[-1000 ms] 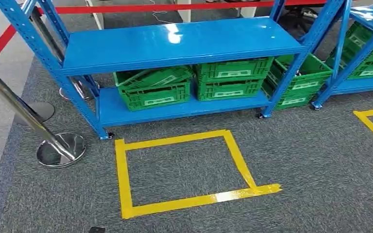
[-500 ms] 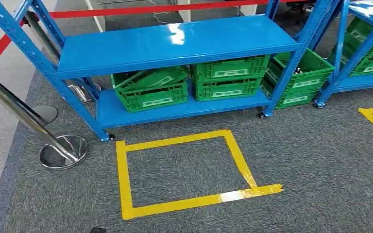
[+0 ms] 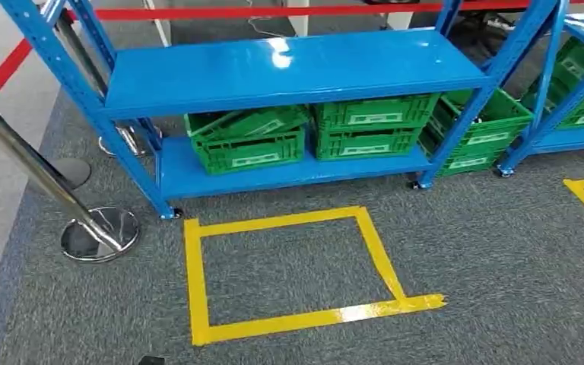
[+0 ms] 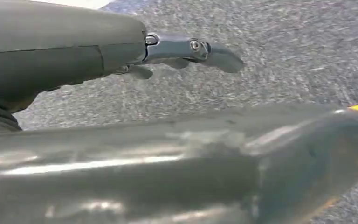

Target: Take the parts from the cabinet and place them on the table.

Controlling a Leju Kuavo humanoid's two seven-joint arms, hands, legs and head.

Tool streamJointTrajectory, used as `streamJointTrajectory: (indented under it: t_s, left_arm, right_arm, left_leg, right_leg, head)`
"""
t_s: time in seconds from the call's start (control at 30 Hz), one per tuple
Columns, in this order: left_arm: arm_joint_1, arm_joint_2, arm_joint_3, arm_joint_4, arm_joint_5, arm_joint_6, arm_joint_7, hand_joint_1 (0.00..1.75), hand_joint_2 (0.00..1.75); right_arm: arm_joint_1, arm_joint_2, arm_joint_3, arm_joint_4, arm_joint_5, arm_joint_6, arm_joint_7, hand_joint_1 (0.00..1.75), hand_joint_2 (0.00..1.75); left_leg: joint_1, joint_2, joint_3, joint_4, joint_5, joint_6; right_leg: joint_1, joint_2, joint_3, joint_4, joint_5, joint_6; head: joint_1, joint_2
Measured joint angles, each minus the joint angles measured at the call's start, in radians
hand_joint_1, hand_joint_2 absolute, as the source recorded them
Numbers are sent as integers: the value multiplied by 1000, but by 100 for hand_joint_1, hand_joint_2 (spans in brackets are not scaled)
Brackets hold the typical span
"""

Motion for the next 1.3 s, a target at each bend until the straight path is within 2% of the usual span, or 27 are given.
streamJointTrajectory:
  t_s: [0.03, 0.07, 0.1, 0.17, 0.2, 0.23, 0.27, 0.33, 0.4, 0.43, 0.5, 0.53, 0.57, 0.63, 0.67, 0.7, 0.77, 0.87, 0.93, 1.03, 1.07, 1.1, 1.13, 1.2, 1.23, 1.27, 1.3]
  left_arm:
    - [0, 0, 0, 0, 0, -2, 0, 0, 0]
    - [1, 0, 0, 0, 0, -2, 0, 0, 0]
    - [2, 0, 0, 0, 0, -2, 0, 0, 0]
    - [2, 0, 0, 0, -2, -3, 0, 0, 0]
    - [2, -1, 0, 0, -2, -3, 0, 0, 0]
    - [0, -2, 0, 0, -2, -3, 0, 0, 0]
    - [-1, -1, 0, 0, -2, -3, 0, 0, 0]
    - [-2, -2, 0, 0, -2, -3, 0, 0, 0]
    - [-2, 0, 0, 0, -2, -2, 0, 0, 0]
    - [-3, 0, 0, 0, -2, -2, 0, 0, 0]
    - [-3, 0, 0, 0, -2, -2, 0, 0, 0]
    - [-2, 0, 0, 0, -2, -2, 0, 0, 0]
    - [1, 0, 0, 0, -2, -2, 0, 0, 0]
    - [5, 0, 0, 0, -2, -2, 0, 0, 0]
    - [5, 0, 0, 0, -2, -1, 0, 0, 0]
    - [4, 0, 0, 0, -3, 0, 0, 0, 0]
    - [2, -1, 1, 0, -3, 0, 0, 0, 0]
    - [3, 1, 2, 0, -3, 0, 2, 0, 0]
    - [3, 1, 3, 0, -3, 1, 1, 0, 0]
    - [-1, -2, 3, 0, -3, 0, 1, 0, 0]
    - [0, -2, 3, 0, -3, 0, 1, 0, 0]
    - [2, -2, 3, 0, -3, 0, 2, 0, 0]
    - [4, -2, 3, 0, -3, 0, 2, 0, 0]
    - [4, -3, 4, 0, -3, 0, 2, 0, 0]
    - [6, -4, 4, 0, -3, 0, 2, 0, 0]
    - [3, -3, 5, 0, -3, 0, 2, 0, 0]
    - [-1, -4, 5, 0, -3, 0, 2, 0, 0]
  right_arm:
    - [1, 0, 0, 0, 0, 0, 1, 0, 0]
    - [2, 0, 0, 0, 2, 0, 1, 0, 0]
    - [3, 0, 0, 0, 2, 0, 1, 0, 0]
    - [3, 0, 0, 0, 3, 0, 0, 0, 0]
    - [3, 0, 0, 0, 3, 0, 0, 0, 0]
    - [1, 0, 0, 0, 3, 0, 0, 0, 0]
    - [-1, 0, 0, 0, 3, 0, 0, 0, 0]
    - [3, 0, 0, 0, 3, 0, 0, 0, 0]
    - [3, 0, 0, 0, 3, 0, -1, 0, 0]
    - [2, 0, 0, 0, 3, 1, -1, 0, 0]
    - [1, 0, 0, 0, 4, 3, -1, 0, 0]
    - [1, 0, 0, 0, 4, 4, -1, 0, 0]
    - [3, 0, 0, 0, 4, 4, -1, 0, 0]
    - [5, 0, 0, 0, 3, 8, -1, 0, 0]
    - [4, 0, 0, 0, 3, 11, -2, 0, 0]
    - [4, 0, 0, 0, 2, 13, -2, 0, 0]
    - [2, 0, 0, 0, 2, 16, -3, 0, 0]
    - [-1, 0, 0, 0, 2, 18, -3, 0, 0]
    - [-5, 0, 0, 0, 2, 17, -4, 0, 0]
    - [-5, 0, 0, 0, 3, 17, -3, 0, 0]
    - [-3, 0, 0, 0, 3, 17, -3, 0, 0]
    - [0, 0, 0, 0, 3, 16, -2, 0, 0]
    - [3, 0, 0, 0, 3, 17, -2, 0, 0]
    - [4, -1, 0, 0, 3, 16, -2, 0, 0]
    - [5, -1, 0, 0, 2, 17, -2, 0, 0]
    - [3, -1, 0, 1, 2, 17, -2, 0, 0]
    - [0, -1, 0, 1, 2, 17, -1, 0, 0]
  left_leg:
    - [-1, 0, 3, 0, -3, 2]
    - [-2, -1, 8, 0, -7, 2]
    - [-2, -3, 16, 0, -12, 2]
    - [-1, -7, 38, 1, -25, -4]
    - [-1, -7, 46, 1, -33, -8]
    - [-9, -7, 45, 4, -41, -16]
    - [-8, -9, 43, 5, -44, -20]
    - [-6, -8, 48, -1, -44, -27]
    - [-4, -6, 54, 10, -59, -38]
    - [-4, -5, 36, 51, -79, -44]
    - [0, -4, -59, 224, -148, -51]
    - [0, -4, -102, 294, -165, -53]
    - [1, -4, -130, 326, -158, -53]
    - [2, -4, -123, 261, -76, -50]
    - [2, -4, -92, 164, -7, -44]
    - [1, -3, -64, 81, 43, -38]
    - [-9, 1, -31, 31, 10, -28]
    - [-11, -3, -21, 23, 1, -11]
    - [-4, -3, 3, 11, -1, -3]
    - [-5, -3, 10, 10, -15, 7]
    - [-5, -3, 16, 10, -21, 8]
    - [-5, -5, 26, 10, -28, 7]
    - [-5, -7, 39, 10, -38, 7]
    - [-3, -9, 70, 10, -60, 1]
    - [-4, -9, 75, 8, -70, -5]
    - [-6, -10, 80, 11, -77, -11]
    - [-6, -10, 75, 8, -81, -18]
  right_leg:
    - [0, 0, -44, 70, -15, 2]
    - [0, 0, -66, 91, -3, 3]
    - [0, 0, -61, 62, 35, 2]
    - [0, 0, 7, -103, 145, -3]
    - [0, 0, 39, -184, 176, -7]
    - [5, 2, 55, -199, 152, -10]
    - [4, 1, 73, -211, 142, -21]
    - [8, 3, 72, -213, 139, -29]
    - [-1, 1, 85, -223, 138, -41]
    - [-1, 0, 92, -226, 134, -48]
    - [0, -4, 103, -226, 123, -54]
    - [0, -4, 108, -226, 117, -55]
    - [0, -4, 115, -226, 111, -55]
    - [0, -1, 134, -226, 98, -52]
    - [0, 0, 149, -226, 88, -49]
    - [0, 0, 159, -226, 79, -44]
    - [4, 0, 157, -228, 63, -30]
    - [0, -6, 189, -233, 70, -13]
    - [-2, -2, 169, -197, 46, -8]
    - [-1, 0, 20, 25, -31, -1]
    - [0, 1, -21, 70, -45, -1]
    - [0, 1, -40, 71, -35, -2]
    - [0, 1, -38, 30, 0, -2]
    - [0, 0, 6, -132, 123, -6]
    - [1, 0, 20, -185, 174, -10]
    - [6, -1, 15, -189, 135, -16]
    - [9, 1, 32, -186, 141, -27]
  head:
    - [-1, 0]
    - [0, 0]
    - [-2, 0]
    - [0, 0]
    - [0, 0]
    - [0, 0]
    - [0, 0]
    - [-7, 0]
    - [-5, 0]
    - [-13, 0]
    - [-13, 0]
    - [-12, 0]
    - [-13, 0]
    - [-13, 0]
    - [-12, 0]
    - [-13, 0]
    - [-11, 0]
    - [-8, 0]
    - [-2, 0]
    - [2, 0]
    - [2, 0]
    - [2, 0]
    - [2, 0]
    - [2, 0]
    - [4, 0]
    - [1, 0]
    - [1, 0]
